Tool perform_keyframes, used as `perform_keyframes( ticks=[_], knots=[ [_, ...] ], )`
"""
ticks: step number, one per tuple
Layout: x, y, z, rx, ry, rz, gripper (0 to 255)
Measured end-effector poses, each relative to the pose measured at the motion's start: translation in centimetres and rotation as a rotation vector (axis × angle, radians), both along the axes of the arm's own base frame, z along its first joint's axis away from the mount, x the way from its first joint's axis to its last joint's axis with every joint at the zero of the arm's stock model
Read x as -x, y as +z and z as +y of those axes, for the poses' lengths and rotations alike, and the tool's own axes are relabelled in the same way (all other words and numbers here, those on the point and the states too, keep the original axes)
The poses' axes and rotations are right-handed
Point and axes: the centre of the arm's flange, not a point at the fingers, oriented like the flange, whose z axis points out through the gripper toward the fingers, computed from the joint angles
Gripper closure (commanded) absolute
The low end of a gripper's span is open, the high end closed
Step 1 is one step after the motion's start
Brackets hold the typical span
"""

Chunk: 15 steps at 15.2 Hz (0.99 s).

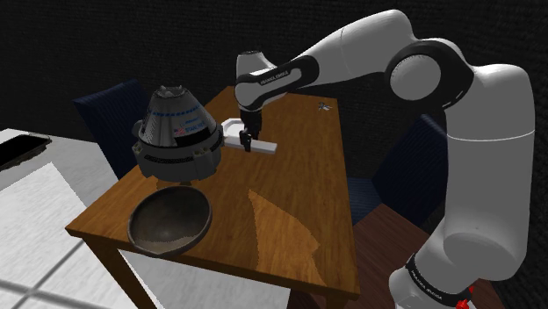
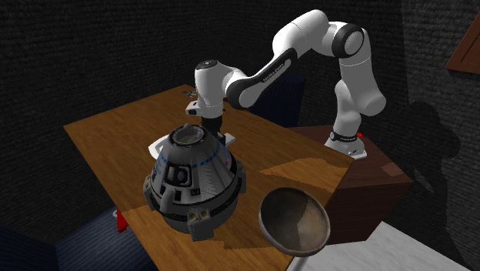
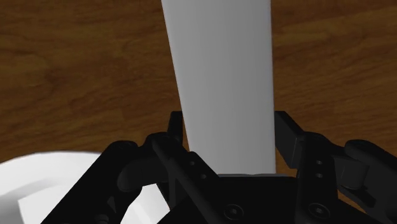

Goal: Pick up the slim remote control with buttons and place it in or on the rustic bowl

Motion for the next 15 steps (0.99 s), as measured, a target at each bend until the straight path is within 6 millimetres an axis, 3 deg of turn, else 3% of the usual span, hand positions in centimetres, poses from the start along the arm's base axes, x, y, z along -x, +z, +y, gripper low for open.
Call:
perform_keyframes(
  ticks=[15],
  knots=[
    [-0.2, 7.9, 0.0, 0.000, 0.000, 0.000, 255]
  ],
)
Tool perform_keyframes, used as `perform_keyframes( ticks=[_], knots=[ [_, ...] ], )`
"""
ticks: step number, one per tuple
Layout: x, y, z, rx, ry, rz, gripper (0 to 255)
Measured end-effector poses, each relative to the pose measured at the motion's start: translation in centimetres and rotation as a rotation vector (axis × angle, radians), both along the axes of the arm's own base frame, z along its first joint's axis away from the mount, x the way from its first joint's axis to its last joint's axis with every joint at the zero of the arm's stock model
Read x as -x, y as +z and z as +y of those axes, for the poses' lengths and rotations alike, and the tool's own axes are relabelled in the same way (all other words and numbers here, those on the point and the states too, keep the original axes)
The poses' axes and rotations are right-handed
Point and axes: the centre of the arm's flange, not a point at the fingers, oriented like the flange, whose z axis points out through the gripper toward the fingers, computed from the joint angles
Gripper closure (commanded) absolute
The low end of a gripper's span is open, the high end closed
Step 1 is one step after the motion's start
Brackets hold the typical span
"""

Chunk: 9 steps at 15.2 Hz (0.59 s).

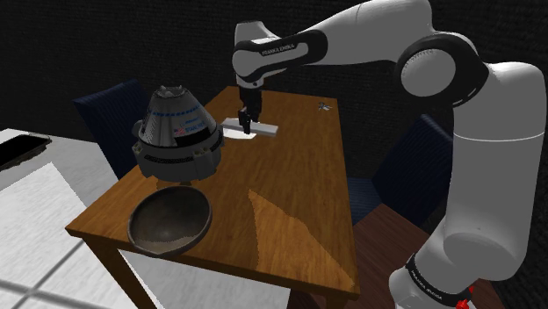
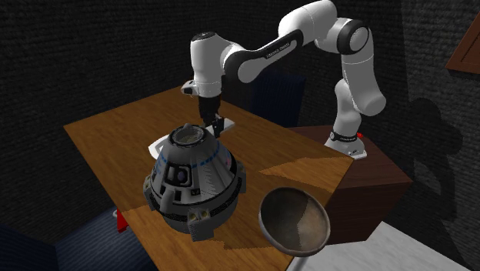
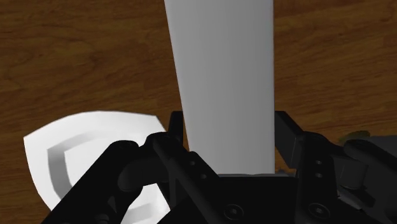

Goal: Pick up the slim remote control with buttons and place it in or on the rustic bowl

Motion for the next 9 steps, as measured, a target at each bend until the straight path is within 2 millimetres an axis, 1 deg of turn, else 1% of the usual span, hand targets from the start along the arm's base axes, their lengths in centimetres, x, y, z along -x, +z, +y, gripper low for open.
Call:
perform_keyframes(
  ticks=[9],
  knots=[
    [0.1, 4.7, 0.0, 0.000, 0.000, 0.000, 255]
  ],
)
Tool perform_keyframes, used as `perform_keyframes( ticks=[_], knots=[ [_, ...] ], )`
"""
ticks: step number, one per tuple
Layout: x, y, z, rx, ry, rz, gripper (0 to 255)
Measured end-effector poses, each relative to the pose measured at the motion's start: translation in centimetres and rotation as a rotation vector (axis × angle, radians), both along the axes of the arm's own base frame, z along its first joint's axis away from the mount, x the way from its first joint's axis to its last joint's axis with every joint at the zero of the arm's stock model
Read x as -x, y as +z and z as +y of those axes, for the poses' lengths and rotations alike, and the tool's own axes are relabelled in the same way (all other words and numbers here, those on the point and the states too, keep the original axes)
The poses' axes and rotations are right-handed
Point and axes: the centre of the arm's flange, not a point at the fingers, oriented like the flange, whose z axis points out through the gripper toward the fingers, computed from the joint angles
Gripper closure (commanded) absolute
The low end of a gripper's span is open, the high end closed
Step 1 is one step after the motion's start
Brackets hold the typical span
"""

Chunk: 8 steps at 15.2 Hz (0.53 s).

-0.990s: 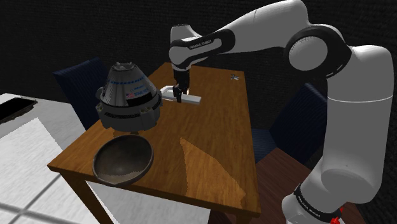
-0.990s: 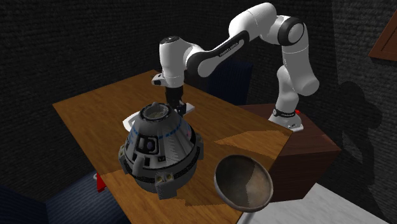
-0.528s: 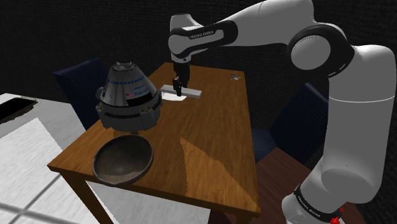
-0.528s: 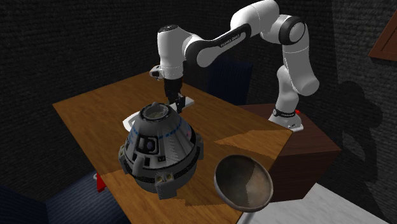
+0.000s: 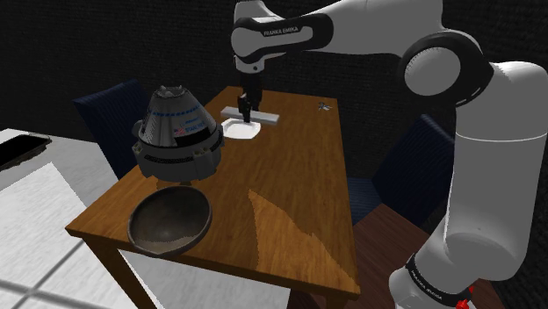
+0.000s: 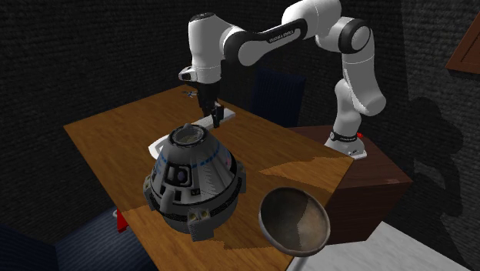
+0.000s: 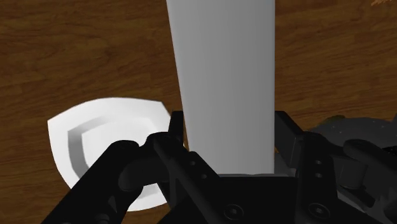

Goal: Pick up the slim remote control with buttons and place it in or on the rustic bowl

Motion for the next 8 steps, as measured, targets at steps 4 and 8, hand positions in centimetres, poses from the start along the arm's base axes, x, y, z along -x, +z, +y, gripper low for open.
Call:
perform_keyframes(
  ticks=[4, 8],
  knots=[
    [0.9, 1.1, 1.4, 0.000, 0.000, 0.000, 255],
    [3.2, 1.5, 5.2, 0.003, -0.005, 0.000, 255]
  ],
)
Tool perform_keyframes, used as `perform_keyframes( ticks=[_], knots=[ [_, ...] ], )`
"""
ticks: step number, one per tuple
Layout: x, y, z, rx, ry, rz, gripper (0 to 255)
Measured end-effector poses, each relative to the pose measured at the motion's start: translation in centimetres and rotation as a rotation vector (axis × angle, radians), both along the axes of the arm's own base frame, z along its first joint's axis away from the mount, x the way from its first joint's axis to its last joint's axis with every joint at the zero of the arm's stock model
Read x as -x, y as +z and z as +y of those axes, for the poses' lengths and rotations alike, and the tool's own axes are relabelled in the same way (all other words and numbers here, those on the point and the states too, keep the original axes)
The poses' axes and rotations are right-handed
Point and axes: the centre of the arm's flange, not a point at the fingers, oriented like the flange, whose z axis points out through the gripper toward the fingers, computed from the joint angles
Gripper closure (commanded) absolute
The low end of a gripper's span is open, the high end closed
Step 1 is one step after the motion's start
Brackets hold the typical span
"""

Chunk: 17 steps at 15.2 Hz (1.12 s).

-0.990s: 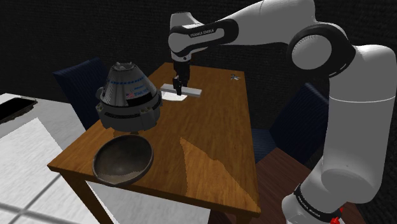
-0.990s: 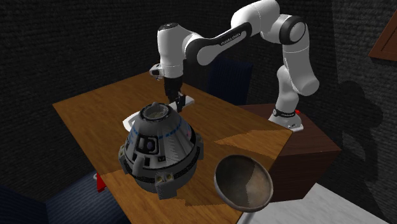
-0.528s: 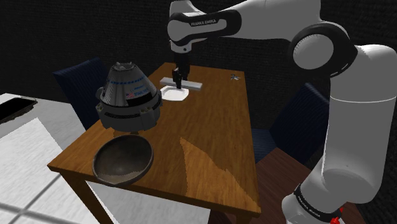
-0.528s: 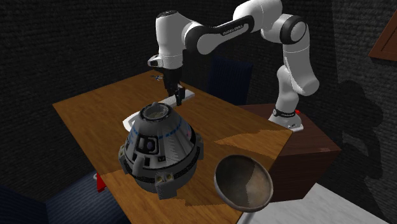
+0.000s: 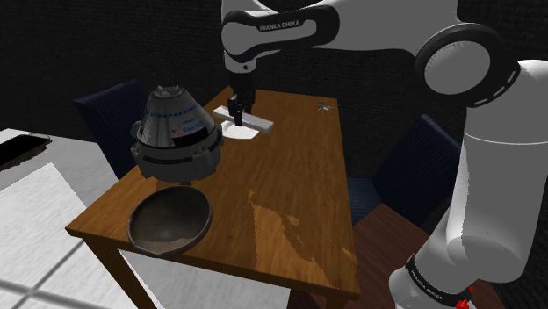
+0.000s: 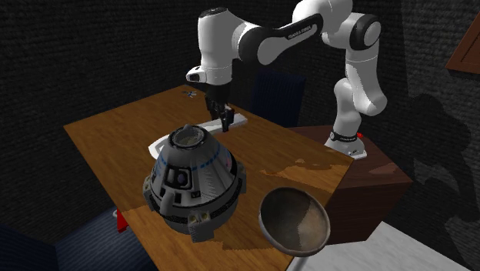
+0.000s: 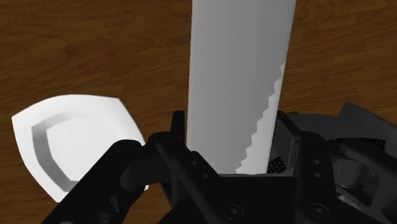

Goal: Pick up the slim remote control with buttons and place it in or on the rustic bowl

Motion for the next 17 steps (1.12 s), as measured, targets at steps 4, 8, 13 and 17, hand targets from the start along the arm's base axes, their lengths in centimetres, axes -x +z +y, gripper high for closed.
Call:
perform_keyframes(
  ticks=[4, 8, 13, 17],
  knots=[
    [2.7, 0.1, 4.7, -0.002, 0.003, -0.002, 255],
    [5.6, -0.1, 9.4, -0.003, 0.006, 0.001, 255],
    [8.9, 0.0, 15.1, -0.002, 0.006, 0.000, 255],
    [11.6, 0.1, 19.8, -0.003, 0.006, 0.001, 255]
  ],
)
